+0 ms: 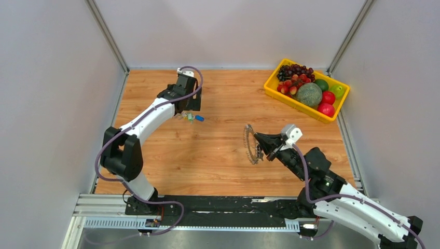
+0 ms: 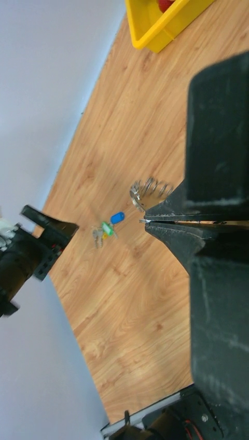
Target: Remove the keys from the keyring
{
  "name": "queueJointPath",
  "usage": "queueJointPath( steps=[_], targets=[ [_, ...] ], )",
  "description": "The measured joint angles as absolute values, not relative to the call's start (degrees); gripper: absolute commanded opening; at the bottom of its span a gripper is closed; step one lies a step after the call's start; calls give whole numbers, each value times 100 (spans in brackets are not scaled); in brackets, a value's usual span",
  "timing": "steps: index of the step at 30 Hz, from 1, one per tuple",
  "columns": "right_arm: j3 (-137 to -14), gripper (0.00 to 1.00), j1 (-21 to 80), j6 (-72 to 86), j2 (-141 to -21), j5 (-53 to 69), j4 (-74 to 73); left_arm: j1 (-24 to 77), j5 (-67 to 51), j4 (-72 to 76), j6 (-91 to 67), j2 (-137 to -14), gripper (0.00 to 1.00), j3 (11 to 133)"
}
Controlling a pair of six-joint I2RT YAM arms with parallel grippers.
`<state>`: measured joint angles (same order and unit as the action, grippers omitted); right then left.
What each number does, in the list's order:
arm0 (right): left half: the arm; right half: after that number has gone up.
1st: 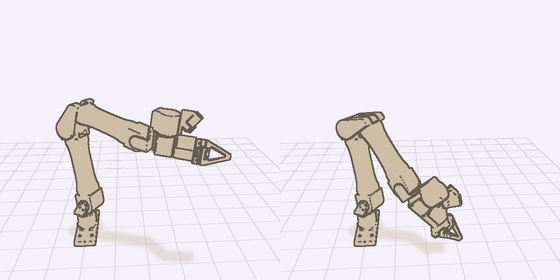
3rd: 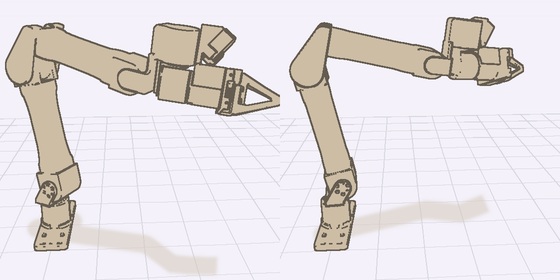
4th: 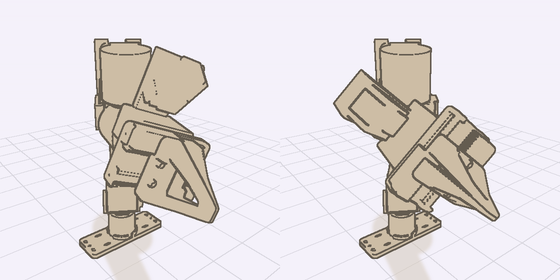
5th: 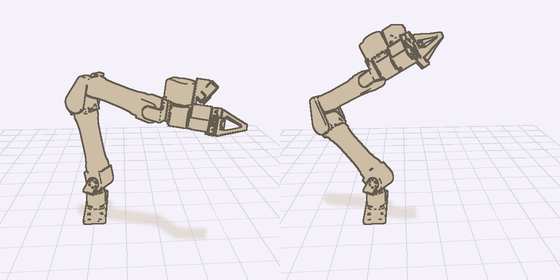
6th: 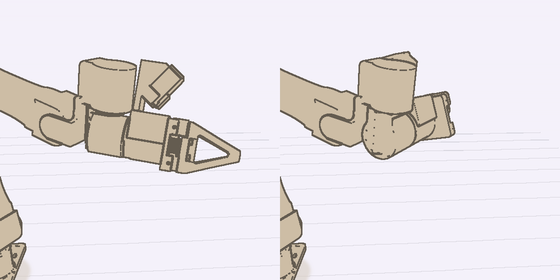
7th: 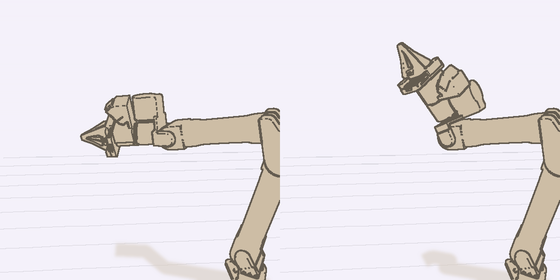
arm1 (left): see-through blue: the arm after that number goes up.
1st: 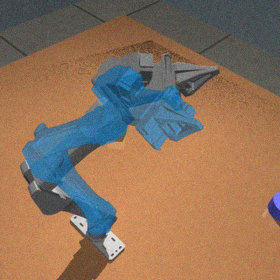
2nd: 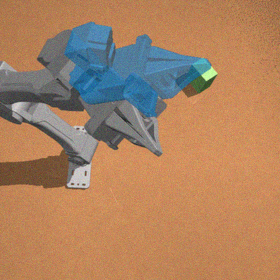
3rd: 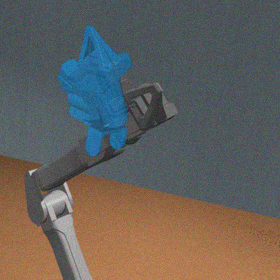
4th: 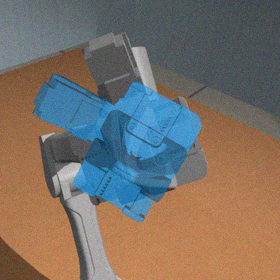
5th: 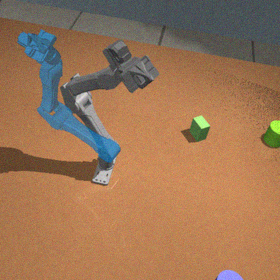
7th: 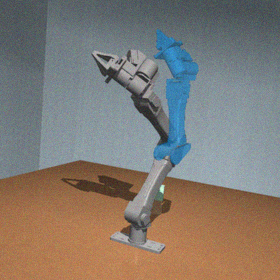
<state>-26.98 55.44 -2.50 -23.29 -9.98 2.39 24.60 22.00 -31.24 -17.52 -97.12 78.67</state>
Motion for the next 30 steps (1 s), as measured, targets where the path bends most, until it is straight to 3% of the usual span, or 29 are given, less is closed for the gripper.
queueJointPath(
  steps=[6,15,24,30],
  targets=[
    [-2971,0,5367,-268,-3627,-969,263,2460,1756,-2993,-1745,-8556,100,7091],
    [-3791,0,3474,357,-5693,812,642,2460,1271,-2401,-1559,-6873,100,5876],
    [-3920,0,1920,1653,-7411,2460,2405,2460,1282,-2112,-1358,-6667,100,5795],
    [-3760,0,1186,2515,-8208,2775,3424,2460,1293,-2021,-1315,-6593,100,5769]
  ],
)
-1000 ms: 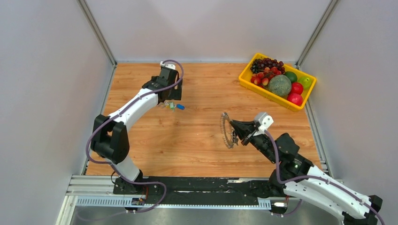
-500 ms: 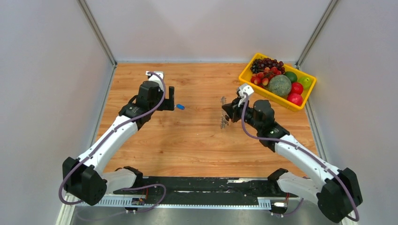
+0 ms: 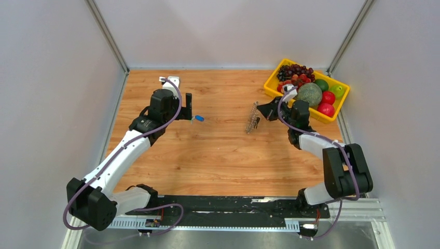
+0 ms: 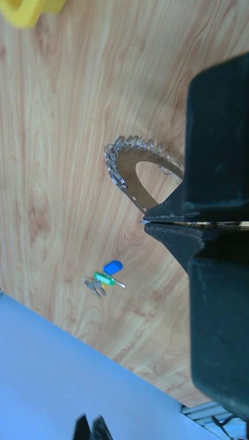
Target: Remove the keys from the keyring
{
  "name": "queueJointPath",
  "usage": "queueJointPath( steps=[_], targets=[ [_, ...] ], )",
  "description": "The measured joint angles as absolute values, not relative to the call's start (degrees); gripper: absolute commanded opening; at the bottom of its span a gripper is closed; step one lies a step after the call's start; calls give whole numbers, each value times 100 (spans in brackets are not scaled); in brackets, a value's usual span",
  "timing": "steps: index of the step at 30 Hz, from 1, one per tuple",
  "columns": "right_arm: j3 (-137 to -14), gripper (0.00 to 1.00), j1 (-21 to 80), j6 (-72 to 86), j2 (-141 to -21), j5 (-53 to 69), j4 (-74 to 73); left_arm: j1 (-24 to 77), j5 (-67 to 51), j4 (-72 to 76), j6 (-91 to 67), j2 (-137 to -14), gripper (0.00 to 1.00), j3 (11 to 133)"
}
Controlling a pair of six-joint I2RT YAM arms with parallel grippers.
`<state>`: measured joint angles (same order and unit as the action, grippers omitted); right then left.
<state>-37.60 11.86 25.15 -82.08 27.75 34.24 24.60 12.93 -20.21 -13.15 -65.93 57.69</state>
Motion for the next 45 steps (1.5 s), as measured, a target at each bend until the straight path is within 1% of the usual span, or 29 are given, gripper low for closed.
queueJointPath(
  steps=[4,5,6,10,11,14,18,25,31,36,41,45],
  targets=[
    [-3522,0,749,2954,-8635,2818,4088,2460,1273,-2018,-1310,-6593,100,5767],
    [-3494,3,674,2993,-8694,2801,4211,2460,1269,-2018,-1308,-6593,100,5767],
    [-3450,10,620,3015,-8733,2783,4296,2460,1267,-2016,-1308,-6593,100,5767],
    [-3280,52,561,3024,-8825,2550,4075,2460,1269,-2008,-1291,-6593,100,5767],
    [-3277,60,561,3000,-8825,2460,3907,2460,1269,-2008,-1286,-6593,100,5767],
    [-3382,71,574,2921,-8792,2134,3277,2462,1297,-2003,-1271,-6589,100,5767],
    [-3695,98,574,2845,-8527,1562,2259,2462,1529,-1975,-1337,-6569,100,5765],
    [-4300,100,576,2803,-7358,687,851,2460,2287,-1900,-1793,-6541,100,5736],
    [-4993,100,574,2582,-6617,652,-191,2467,2676,-1977,-2405,-6246,100,5736],
    [-5336,100,576,2324,-5583,742,-790,2477,2663,-2189,-2683,-5509,100,5736],
    [-5588,100,576,2235,-4571,864,-882,2477,2456,-2215,-2775,-4523,100,5739],
    [-5677,100,574,2233,-4095,882,-875,2477,2324,-2016,-2775,-3822,100,5728]
  ],
)
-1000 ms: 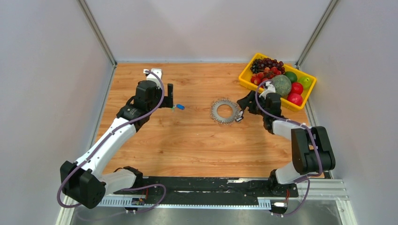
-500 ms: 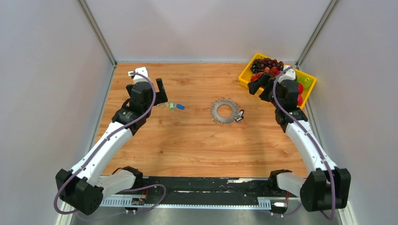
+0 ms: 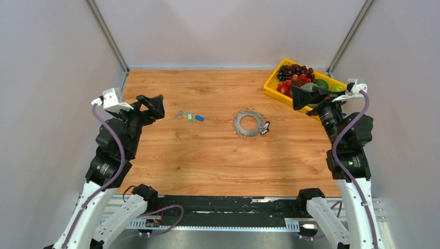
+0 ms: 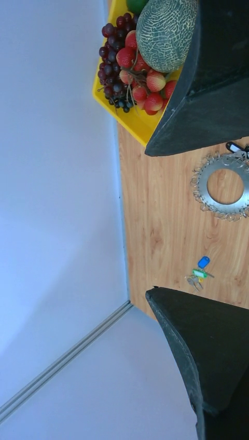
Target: Remove the keys from the keyring
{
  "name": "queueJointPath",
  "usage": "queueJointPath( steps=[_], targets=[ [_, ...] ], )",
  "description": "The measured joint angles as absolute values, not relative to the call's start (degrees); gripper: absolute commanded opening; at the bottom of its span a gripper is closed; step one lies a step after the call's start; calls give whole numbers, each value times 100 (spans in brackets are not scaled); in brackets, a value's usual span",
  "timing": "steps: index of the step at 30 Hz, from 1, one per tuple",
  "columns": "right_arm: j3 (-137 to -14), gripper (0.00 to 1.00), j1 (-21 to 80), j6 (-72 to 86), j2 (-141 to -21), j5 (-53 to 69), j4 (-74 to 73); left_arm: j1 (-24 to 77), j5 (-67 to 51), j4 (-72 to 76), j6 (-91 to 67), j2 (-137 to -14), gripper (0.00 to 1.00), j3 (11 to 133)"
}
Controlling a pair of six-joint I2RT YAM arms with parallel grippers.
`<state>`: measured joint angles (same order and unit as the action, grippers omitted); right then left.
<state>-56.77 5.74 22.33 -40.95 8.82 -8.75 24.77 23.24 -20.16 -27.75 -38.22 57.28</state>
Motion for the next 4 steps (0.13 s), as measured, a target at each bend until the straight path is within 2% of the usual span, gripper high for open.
queueJointPath(
  steps=[4],
  targets=[
    [-5677,100,576,2233,-3924,849,-913,2477,2324,-1763,-2689,-3463,100,5693]
  ],
)
